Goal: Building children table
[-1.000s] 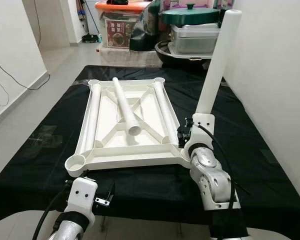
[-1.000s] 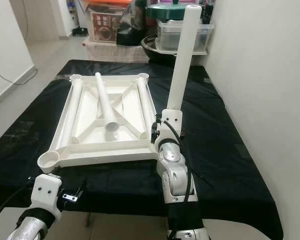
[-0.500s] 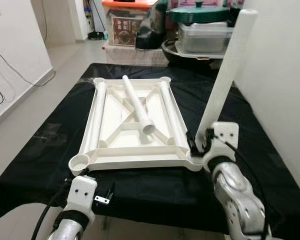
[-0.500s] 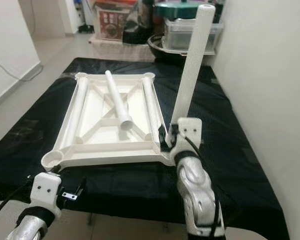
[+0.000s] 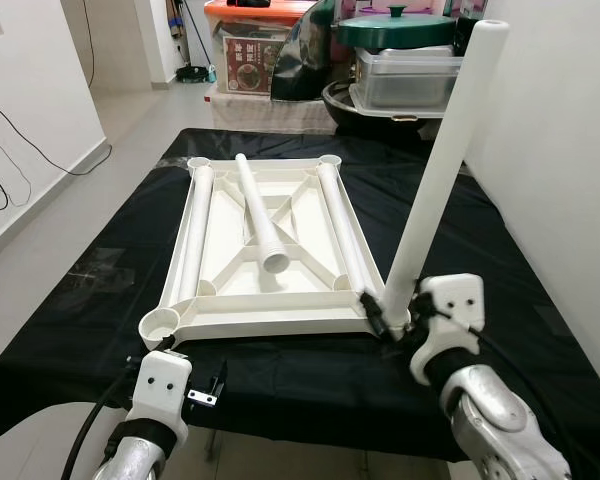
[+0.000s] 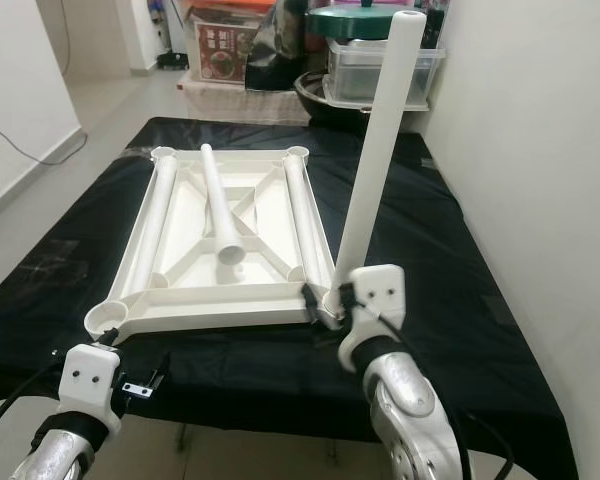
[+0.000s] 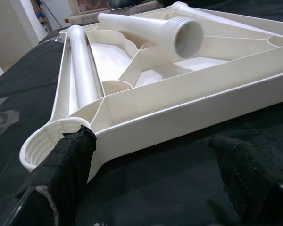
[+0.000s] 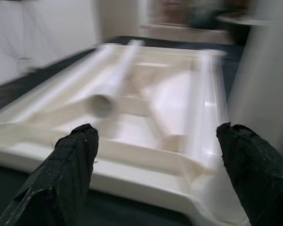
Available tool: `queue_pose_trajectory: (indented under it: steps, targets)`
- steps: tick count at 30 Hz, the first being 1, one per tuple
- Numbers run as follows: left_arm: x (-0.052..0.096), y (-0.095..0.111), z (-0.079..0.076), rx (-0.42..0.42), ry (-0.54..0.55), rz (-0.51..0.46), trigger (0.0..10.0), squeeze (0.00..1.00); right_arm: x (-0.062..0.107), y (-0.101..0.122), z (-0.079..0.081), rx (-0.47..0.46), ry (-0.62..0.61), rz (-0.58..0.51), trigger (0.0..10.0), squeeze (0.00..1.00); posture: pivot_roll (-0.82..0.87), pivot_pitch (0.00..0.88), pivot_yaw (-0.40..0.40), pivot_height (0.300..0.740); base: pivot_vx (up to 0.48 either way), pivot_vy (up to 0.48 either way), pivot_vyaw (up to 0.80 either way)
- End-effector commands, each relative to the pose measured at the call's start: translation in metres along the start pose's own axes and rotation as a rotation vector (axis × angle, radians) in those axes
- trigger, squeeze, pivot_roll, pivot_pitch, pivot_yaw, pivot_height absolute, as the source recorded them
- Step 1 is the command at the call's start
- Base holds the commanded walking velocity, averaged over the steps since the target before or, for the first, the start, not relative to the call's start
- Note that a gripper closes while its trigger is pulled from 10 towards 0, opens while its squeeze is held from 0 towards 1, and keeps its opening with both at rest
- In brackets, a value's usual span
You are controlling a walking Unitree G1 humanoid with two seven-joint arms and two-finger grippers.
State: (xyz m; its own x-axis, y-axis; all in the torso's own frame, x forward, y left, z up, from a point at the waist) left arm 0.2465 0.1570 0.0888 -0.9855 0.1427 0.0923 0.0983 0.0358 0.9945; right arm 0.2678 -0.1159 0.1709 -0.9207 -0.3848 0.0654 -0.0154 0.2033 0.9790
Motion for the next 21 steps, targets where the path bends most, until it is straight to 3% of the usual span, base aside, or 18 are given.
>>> queue_pose_trajectory:
  steps: [1,2,8,12,13,21]
  targets:
    - [-0.001,-0.005,-0.002,0.012,0.0,0.009,10.0,0.0,0.002,0.0,0.011,0.01,0.088,-0.004,10.0,1.0,0.09,0.0,-0.06,0.74,0.0,0.0,0.0]
    - [-0.002,-0.004,-0.002,0.013,0.002,0.006,10.0,0.0,0.003,-0.002,0.016,0.027,0.137,0.006,10.0,1.0,0.09,0.0,-0.061,0.74,0.0,0.0,0.0]
    - [-0.003,-0.003,-0.002,0.012,0.004,0.0,10.0,0.0,0.001,-0.006,0.015,0.051,0.156,0.022,10.0,1.0,0.1,0.0,-0.064,0.74,0.0,0.0,0.0]
    - [-0.005,-0.001,0.0,0.014,0.013,-0.008,10.0,0.0,-0.014,-0.002,0.012,0.074,0.13,0.017,10.0,1.0,0.11,0.0,-0.07,0.74,0.0,0.0,0.0]
    - [-0.006,0.002,0.002,0.016,0.023,-0.019,10.0,0.0,-0.024,0.004,0.009,0.08,0.095,0.0,10.0,0.0,0.11,0.0,-0.07,0.74,0.0,0.0,0.0]
    - [-0.01,0.012,0.014,0.013,0.074,-0.07,10.0,0.0,-0.032,0.012,0.004,0.086,0.017,-0.033,10.0,0.0,0.11,0.0,-0.059,0.74,0.0,0.0,0.0]
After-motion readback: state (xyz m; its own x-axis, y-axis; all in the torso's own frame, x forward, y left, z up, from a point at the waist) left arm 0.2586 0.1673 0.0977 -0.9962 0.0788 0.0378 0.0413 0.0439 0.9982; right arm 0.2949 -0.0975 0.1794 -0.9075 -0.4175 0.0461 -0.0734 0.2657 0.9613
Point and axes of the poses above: a point about 5 cm out from each wrist's last joint towards the gripper, its own x axis pointing back from the gripper into the wrist, its own y axis along the axis of the wrist's last joint, z = x × y, the point moved 4 cm from there along -x, pointing out of the wrist towards the gripper, and after that the axes turned 11 degrees about x, right-handed, at the moved point
